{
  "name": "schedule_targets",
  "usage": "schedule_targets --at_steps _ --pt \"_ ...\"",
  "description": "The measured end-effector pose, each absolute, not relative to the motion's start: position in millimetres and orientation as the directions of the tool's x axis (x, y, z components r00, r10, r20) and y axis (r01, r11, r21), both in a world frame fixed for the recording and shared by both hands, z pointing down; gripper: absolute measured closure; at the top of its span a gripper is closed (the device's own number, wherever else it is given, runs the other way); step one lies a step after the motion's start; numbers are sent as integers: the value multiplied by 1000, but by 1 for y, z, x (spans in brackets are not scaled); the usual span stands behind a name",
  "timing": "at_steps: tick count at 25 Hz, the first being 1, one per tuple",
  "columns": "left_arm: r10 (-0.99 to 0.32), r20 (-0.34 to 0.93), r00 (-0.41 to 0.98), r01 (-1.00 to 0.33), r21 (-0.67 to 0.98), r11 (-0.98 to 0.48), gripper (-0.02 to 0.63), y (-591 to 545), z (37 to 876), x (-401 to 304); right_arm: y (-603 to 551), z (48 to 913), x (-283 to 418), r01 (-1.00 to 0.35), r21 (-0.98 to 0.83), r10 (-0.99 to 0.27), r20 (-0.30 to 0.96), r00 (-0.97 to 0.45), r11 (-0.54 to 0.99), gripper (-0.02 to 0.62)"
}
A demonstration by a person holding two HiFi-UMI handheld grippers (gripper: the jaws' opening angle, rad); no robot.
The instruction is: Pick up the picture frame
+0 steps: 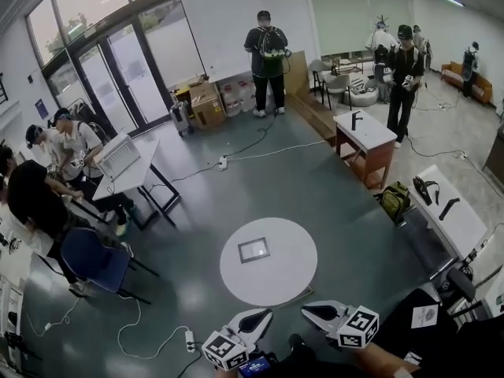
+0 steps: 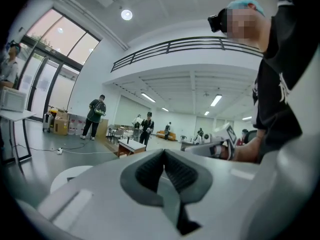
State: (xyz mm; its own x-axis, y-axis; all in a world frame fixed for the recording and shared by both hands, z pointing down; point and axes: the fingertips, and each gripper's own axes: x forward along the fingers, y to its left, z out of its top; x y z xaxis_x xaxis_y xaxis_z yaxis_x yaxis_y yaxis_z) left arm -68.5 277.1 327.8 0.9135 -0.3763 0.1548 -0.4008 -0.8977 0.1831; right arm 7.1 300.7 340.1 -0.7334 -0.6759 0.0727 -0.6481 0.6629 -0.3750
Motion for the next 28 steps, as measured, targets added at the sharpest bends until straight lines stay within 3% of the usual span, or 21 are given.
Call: schedule_targets --at_steps 9,21,28 --pt "-416 94 904 -426 139 -894 603 163 302 -58 195 321 22 -645 -313 -663 61 -746 698 595" --pt "-486 144 862 -506 202 -839 603 64 337 -52 97 350 48 -639 -368 -654 101 -750 675 595" --pt "-641 147 753 -657 219 -722 603 -12 341 -32 9 364 72 -496 -372 -482 138 -865 784 595"
